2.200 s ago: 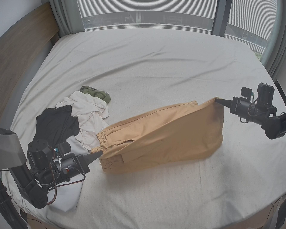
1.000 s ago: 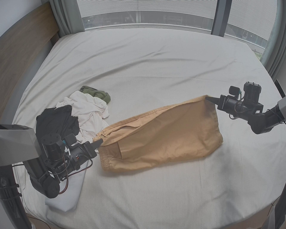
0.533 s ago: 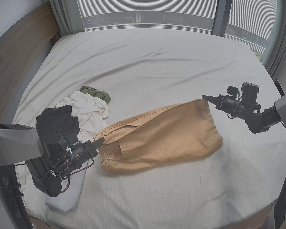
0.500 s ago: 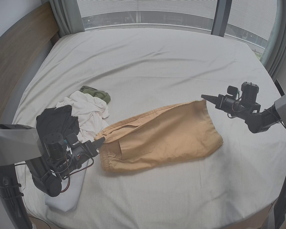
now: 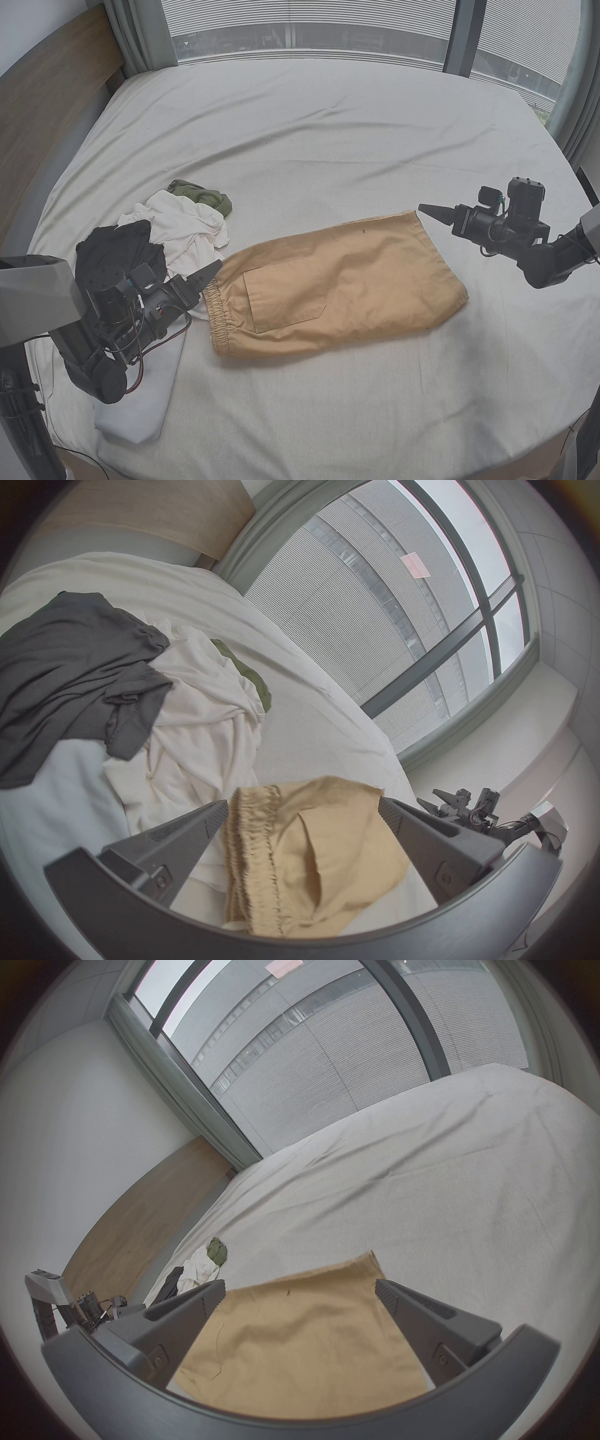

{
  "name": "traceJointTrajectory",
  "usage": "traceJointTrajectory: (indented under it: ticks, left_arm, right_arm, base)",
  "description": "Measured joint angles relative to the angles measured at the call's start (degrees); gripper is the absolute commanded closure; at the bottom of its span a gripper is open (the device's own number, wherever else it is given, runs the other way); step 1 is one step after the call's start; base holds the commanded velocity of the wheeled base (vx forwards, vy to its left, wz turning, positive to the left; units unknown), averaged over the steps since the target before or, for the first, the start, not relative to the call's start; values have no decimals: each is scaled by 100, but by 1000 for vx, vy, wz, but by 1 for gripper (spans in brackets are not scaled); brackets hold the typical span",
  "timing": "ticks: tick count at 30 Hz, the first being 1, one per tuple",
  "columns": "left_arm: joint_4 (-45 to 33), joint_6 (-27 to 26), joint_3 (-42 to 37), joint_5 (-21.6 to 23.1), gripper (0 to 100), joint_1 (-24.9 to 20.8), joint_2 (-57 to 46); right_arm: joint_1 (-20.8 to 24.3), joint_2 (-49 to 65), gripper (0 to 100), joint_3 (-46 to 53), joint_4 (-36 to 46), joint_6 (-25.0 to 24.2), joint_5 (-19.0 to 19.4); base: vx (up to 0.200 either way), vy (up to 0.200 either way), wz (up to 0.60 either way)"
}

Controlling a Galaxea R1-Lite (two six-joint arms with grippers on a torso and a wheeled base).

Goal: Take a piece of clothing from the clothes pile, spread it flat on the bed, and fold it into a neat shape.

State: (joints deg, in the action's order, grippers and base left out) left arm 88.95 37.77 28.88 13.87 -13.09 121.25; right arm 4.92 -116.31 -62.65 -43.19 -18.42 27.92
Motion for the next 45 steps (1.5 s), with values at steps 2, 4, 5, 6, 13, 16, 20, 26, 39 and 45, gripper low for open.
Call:
traceJointTrajectory:
  ticks: [2, 4, 5, 6, 13, 16, 20, 26, 39, 45]
  left_arm:
    - [0, 38, -127, 129, 0, -62, -135]
    - [2, 52, -276, 255, 0, -116, -282]
    - [0, 55, -356, 330, 0, -138, -363]
    - [2, 57, -424, 397, 0, -151, -435]
    - [-11, -211, -1020, 1095, 0, -134, -1031]
    - [-13, -859, -1298, 1226, 0, -105, -1187]
    - [-13, -1435, -1467, 1262, 0, -85, -1128]
    - [-6, -1872, -1532, 1122, 0, -73, -892]
    - [-2, -1881, -1527, 1090, 0, -73, -766]
    - [-2, -1877, -1541, 1092, 0, -66, -746]
  right_arm:
    - [15, 215, 0, 394, 61, -13, -4]
    - [22, 435, 0, 777, 79, -35, -2]
    - [20, 560, 0, 992, 80, -55, 0]
    - [20, 650, 0, 1147, 83, -73, 0]
    - [-13, 1397, 0, 2503, -16, -243, 74]
    - [-63, 1548, 0, 2853, -188, -271, 130]
    - [-134, 1477, 0, 3049, -319, -279, 163]
    - [-367, 1209, 0, 3211, -356, -273, 230]
    - [-408, 495, 0, 3095, -374, -306, 271]
    - [-402, 145, 0, 2944, -421, -325, 271]
  base:
    - [0, 0, 0]
    - [0, 0, 0]
    - [0, 0, 0]
    - [0, 0, 0]
    - [0, 0, 0]
    - [0, 0, 0]
    - [0, 0, 0]
    - [0, 0, 0]
    - [0, 0, 0]
    - [0, 0, 0]
